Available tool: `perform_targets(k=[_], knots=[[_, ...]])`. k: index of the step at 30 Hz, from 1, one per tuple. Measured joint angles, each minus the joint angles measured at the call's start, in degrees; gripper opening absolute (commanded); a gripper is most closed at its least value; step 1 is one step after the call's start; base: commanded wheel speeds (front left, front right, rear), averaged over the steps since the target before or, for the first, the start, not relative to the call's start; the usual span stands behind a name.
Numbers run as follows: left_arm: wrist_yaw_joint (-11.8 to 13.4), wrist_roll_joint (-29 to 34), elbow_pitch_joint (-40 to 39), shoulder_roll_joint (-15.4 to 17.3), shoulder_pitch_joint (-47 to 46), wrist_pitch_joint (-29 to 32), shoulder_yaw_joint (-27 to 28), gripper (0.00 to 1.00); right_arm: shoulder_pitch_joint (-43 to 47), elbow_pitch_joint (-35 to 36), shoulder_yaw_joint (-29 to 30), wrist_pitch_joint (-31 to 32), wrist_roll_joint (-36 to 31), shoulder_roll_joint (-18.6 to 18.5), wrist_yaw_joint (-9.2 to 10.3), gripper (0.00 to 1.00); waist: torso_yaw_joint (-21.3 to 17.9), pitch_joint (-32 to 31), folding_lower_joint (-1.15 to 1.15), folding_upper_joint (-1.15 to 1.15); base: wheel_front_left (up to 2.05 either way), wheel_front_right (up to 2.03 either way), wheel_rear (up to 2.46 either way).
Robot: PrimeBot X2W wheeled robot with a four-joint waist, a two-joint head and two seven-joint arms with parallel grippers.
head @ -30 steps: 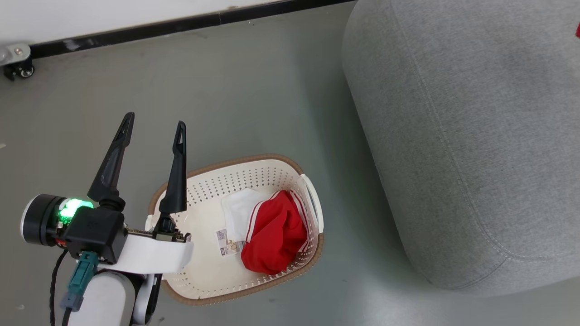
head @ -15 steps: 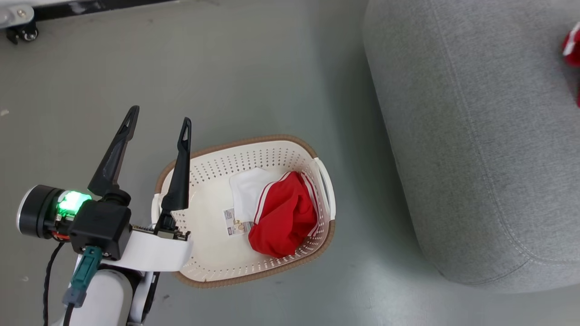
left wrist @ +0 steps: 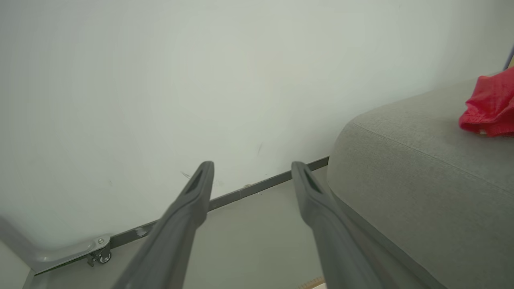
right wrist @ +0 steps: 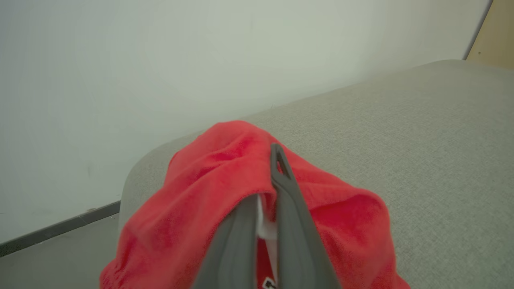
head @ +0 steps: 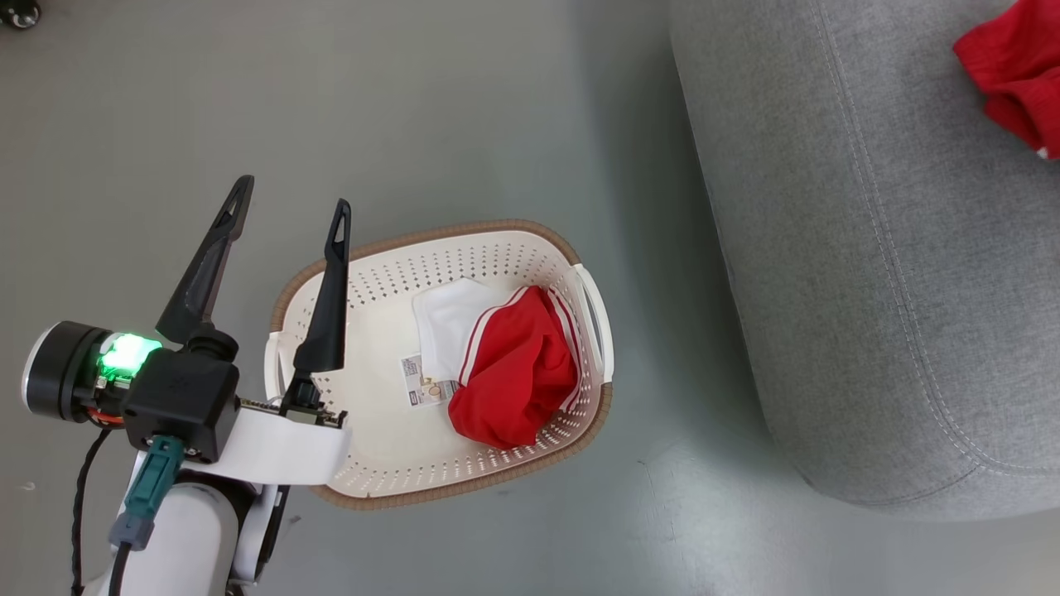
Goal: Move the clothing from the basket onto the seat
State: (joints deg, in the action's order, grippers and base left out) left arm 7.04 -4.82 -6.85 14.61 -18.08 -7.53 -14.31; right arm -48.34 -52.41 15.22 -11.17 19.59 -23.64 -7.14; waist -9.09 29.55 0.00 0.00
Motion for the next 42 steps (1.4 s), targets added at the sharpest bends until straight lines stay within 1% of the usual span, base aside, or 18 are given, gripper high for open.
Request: perform_targets(k=[8, 17, 18, 19, 20, 21, 27, 42], knots=[[0.09, -0.11, 0.05, -0.16, -0.29, -0.08, 0.71, 1.00, 1.37, -2.79, -0.90, -0.77, -0.47, 1.66, 0.00, 0.00, -0.75, 1.24, 0.00, 0.00, 0.00, 0.00, 0.00], [0.56, -0.59, 0.69, -1.22, -0.88, -1.48, 0.70, 1.00, 2.58, -4.11, -4.63, -0.77, -0.47, 2.63, 0.00, 0.00, -1.51, 1.44, 0.00, 0.00, 0.00, 0.00, 0.00], [0.58, -0.59, 0.80, -1.33, -0.89, -1.64, 0.70, 1.00, 2.58, -4.10, -4.87, -0.77, -0.46, 2.67, 0.00, 0.07, -1.57, 1.40, 0.00, 0.00, 0.00, 0.00, 0.00], [0.59, -0.60, 0.96, -1.48, -0.90, -1.68, 0.70, 1.00, 2.58, -4.08, -5.19, -0.77, -0.40, 2.70, 0.00, 0.24, -1.64, 1.35, 0.00, 0.00, 0.00, 0.00, 0.00], [0.59, -0.67, 1.10, -1.66, -0.91, -1.94, 0.70, 1.00, 2.58, -4.05, -5.57, -0.77, -0.21, 2.76, 0.00, 0.59, -1.69, 1.29, 0.00, 0.00, 0.00, 0.00, 0.00], [0.60, -0.81, 1.21, -1.86, -0.91, -2.21, 0.70, 1.00, 2.58, -4.03, -6.00, -0.77, 0.09, 2.82, 0.00, 1.00, -1.75, 1.23, 0.00, 0.00, 0.00, 0.00, 0.00], [0.70, -1.52, 2.27, -2.54, -0.94, -3.18, 0.71, 1.00, 3.05, -3.03, -8.48, -1.20, 0.12, 2.83, 0.00, 1.00, -2.07, 0.63, 0.00, 0.00, 0.00, 0.00, 0.00], [1.23, -2.60, 4.72, -3.72, -0.95, -4.93, 1.38, 1.00, 9.53, 2.33, -12.26, -2.53, 2.08, 2.75, 0.00, 1.00, -3.19, -1.27, 0.00, 0.00, 0.00, 0.00, 0.00]])
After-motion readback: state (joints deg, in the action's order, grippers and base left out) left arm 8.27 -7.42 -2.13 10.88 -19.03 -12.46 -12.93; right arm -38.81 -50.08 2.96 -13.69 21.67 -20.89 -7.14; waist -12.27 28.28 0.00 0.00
